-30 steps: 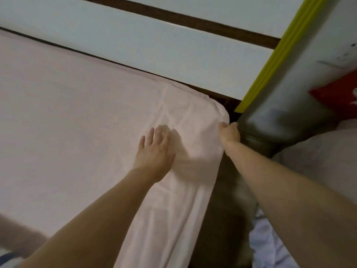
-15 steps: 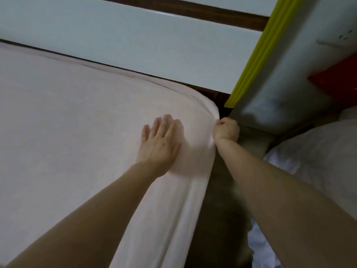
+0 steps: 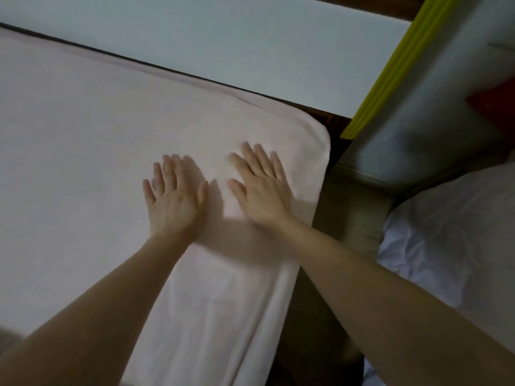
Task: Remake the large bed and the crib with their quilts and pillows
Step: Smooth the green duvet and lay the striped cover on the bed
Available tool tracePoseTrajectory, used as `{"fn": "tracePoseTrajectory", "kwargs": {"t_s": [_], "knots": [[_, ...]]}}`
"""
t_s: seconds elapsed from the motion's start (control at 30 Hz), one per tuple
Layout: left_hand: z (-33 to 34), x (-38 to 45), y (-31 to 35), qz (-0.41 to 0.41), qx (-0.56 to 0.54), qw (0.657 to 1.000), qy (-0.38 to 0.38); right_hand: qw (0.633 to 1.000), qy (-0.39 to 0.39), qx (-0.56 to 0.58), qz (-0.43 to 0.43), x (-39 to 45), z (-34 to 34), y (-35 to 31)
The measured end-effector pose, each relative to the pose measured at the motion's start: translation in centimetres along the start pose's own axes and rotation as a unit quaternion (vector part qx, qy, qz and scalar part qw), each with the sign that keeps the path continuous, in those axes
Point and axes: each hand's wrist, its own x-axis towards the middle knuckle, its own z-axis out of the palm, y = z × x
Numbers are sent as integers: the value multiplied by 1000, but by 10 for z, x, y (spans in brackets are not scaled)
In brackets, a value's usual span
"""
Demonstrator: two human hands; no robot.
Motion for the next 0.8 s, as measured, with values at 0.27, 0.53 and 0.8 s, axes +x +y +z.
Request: {"fn": "tracePoseTrajectory", "kwargs": {"t_s": [0.27,0.53,0.8], "knots": [[26,-119,-10,275,37,961,10,936,115,114,311,-96,-8,5],[35,-216,-42,152,61,977,-137,946,-22,125,298,-261,26,-69],[-12,-317,-43,271,73,927,-250,650,-142,530,525,-323,-18,-128]]}}
